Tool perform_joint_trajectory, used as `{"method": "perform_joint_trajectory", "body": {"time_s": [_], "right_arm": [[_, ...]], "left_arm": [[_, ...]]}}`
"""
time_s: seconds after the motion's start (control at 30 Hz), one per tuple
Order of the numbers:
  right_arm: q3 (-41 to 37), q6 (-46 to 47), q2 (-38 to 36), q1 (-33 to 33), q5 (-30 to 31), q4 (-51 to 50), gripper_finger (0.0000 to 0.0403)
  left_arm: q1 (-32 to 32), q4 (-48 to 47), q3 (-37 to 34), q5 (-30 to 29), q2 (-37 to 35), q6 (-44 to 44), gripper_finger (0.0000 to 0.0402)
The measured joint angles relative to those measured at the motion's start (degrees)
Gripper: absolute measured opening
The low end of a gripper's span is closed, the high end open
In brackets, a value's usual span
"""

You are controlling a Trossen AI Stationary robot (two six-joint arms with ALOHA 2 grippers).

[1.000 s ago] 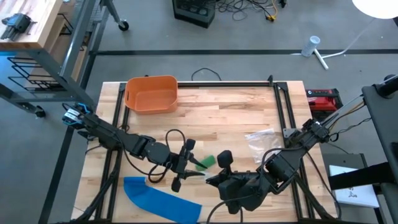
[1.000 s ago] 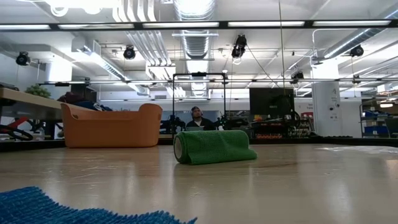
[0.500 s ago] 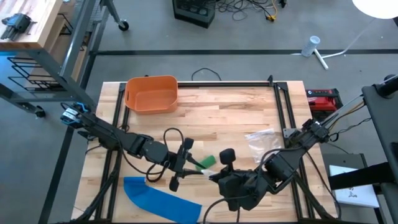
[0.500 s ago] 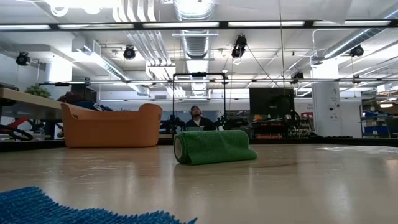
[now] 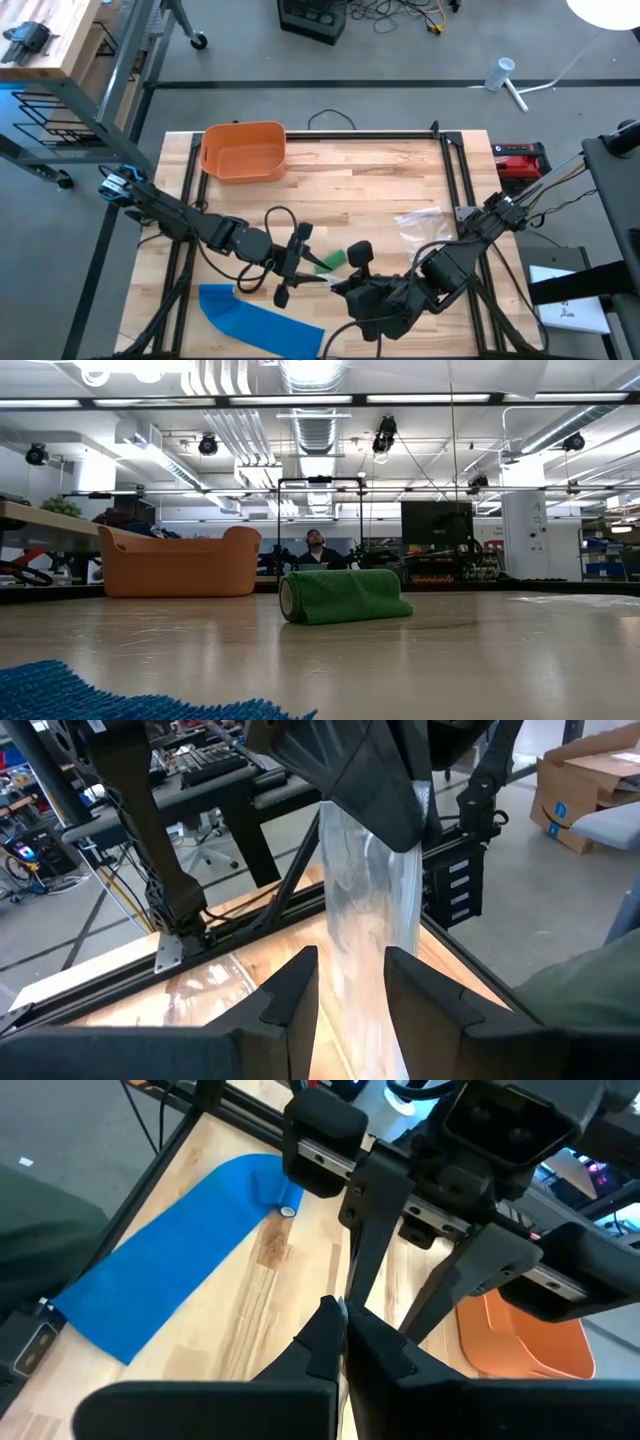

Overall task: Roll bandage
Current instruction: Open the top transparent zip bag

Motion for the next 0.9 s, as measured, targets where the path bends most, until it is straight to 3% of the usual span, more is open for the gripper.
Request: {"method": "perform_joint_trajectory", "body": {"time_s": [0.3,0.5,0.7,0.9], "right_arm": [[0.0,1.68,0.0,-0.09,0.33,-1.25,0.0002],[0.0,5.79,0.0,-0.09,5.71,-4.98,0.0002],[0.0,2.85,0.0,-0.09,1.28,-0.09,0.0002],[0.0,1.73,0.0,0.02,0.83,-0.1,0.0002]], "left_arm": [[-0.02,-0.02,-0.07,0.02,0.0,-0.02,0.0116],[-0.02,-0.01,-0.11,0.02,0.0,-0.01,0.011],[-0.02,0.0,-0.11,0.04,0.0,0.2,0.0097],[-0.02,-0.02,-0.11,0.04,0.0,0.2,0.0089]]}}
